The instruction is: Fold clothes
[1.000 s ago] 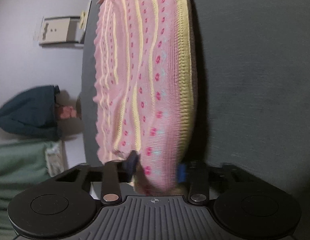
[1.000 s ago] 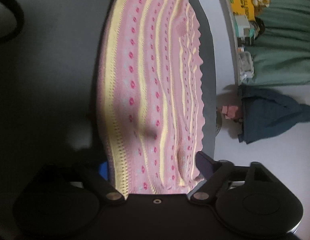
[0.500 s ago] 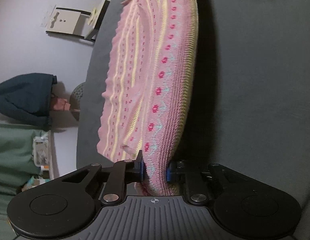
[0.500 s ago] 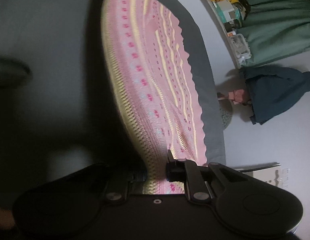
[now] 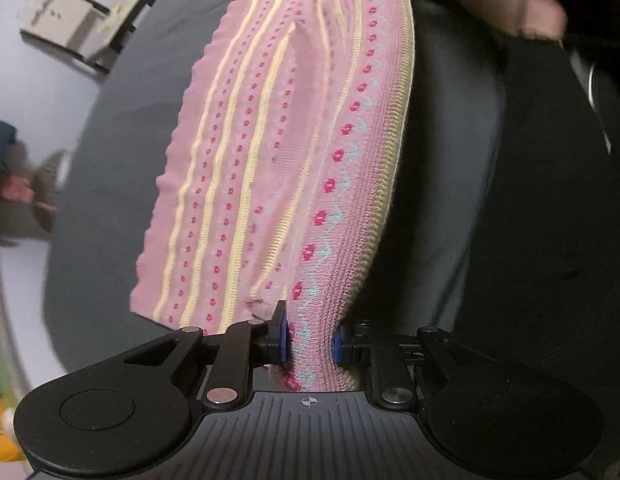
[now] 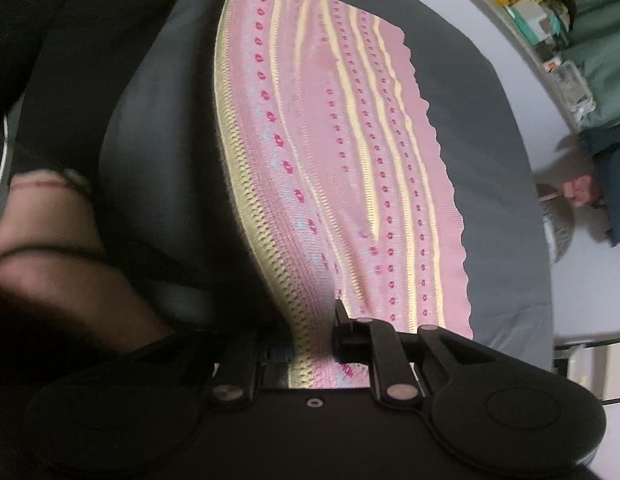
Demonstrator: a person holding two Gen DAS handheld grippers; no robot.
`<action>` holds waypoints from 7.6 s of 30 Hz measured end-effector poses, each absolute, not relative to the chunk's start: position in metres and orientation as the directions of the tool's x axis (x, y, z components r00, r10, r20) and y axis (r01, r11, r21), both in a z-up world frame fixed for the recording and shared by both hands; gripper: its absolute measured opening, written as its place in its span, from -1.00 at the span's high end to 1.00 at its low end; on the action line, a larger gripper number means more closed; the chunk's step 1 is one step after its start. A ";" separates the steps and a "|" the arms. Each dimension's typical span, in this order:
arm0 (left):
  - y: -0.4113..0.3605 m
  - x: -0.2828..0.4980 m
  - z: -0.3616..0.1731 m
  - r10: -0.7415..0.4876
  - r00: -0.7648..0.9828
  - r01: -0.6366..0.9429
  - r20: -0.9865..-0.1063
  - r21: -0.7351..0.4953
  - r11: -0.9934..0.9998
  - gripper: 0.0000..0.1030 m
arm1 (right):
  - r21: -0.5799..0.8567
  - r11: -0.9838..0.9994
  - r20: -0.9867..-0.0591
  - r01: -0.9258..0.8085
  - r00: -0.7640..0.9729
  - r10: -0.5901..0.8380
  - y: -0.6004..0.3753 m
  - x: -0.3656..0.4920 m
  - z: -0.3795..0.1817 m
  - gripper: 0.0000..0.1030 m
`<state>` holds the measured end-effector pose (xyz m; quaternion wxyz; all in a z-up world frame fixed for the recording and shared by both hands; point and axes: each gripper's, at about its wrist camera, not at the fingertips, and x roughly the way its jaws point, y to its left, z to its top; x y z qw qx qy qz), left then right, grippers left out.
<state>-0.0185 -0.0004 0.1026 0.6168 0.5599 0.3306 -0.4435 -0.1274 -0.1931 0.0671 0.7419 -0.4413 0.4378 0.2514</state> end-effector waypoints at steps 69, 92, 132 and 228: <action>-0.026 0.094 0.077 -0.328 0.810 0.447 -0.486 0.151 0.881 -0.32 | 0.518 0.855 -0.695 0.009 0.588 0.414 -0.413 0.065 -0.018 0.34; -0.027 0.119 -0.002 -0.274 0.753 0.357 -0.598 0.021 0.934 -0.32 | 0.354 0.935 -0.750 -0.027 0.588 0.301 -0.394 0.073 -0.006 0.60; 0.049 0.143 -0.008 -0.083 0.826 0.082 -0.557 -0.027 0.996 -0.32 | -0.034 0.762 -0.758 -0.647 0.513 0.402 -0.153 0.161 0.000 0.00; -0.110 0.046 -0.030 -0.639 0.472 0.637 -0.607 -0.267 0.724 -0.77 | 0.665 0.709 -0.631 0.235 0.685 0.365 -0.426 -0.020 -0.044 -0.01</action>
